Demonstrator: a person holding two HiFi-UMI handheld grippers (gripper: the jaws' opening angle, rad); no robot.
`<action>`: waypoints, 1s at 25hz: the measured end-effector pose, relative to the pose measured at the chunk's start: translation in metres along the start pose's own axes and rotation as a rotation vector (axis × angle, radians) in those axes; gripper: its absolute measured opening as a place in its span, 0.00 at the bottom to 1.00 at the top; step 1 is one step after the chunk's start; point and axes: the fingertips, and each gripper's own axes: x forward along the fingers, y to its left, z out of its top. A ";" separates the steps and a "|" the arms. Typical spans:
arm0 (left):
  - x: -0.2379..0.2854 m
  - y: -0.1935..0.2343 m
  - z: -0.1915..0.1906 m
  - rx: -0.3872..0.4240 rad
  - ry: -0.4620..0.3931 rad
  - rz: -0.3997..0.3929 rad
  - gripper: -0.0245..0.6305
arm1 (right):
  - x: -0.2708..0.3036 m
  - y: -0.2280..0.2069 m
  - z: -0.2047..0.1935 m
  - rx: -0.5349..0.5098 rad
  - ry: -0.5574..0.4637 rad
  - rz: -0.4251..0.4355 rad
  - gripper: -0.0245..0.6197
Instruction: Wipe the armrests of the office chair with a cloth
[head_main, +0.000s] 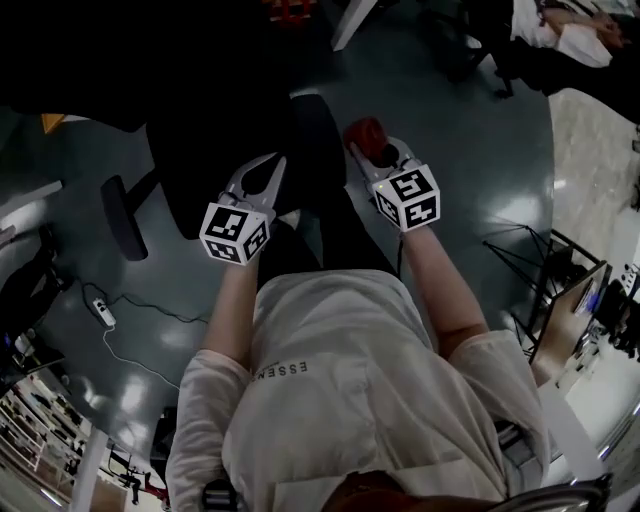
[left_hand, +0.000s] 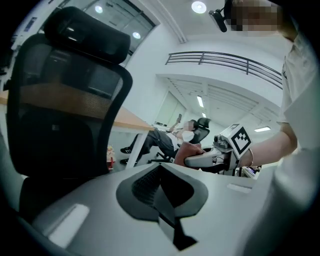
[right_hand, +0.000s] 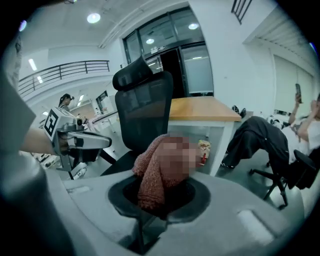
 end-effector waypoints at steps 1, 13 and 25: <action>-0.001 0.006 0.001 -0.019 -0.015 0.040 0.06 | 0.012 -0.004 0.003 -0.029 0.022 0.023 0.11; -0.019 0.050 -0.035 -0.184 -0.087 0.303 0.06 | 0.139 -0.002 0.029 -0.315 0.130 0.145 0.11; -0.036 0.053 -0.066 -0.217 -0.111 0.307 0.06 | 0.167 0.026 0.008 -0.333 0.190 0.161 0.11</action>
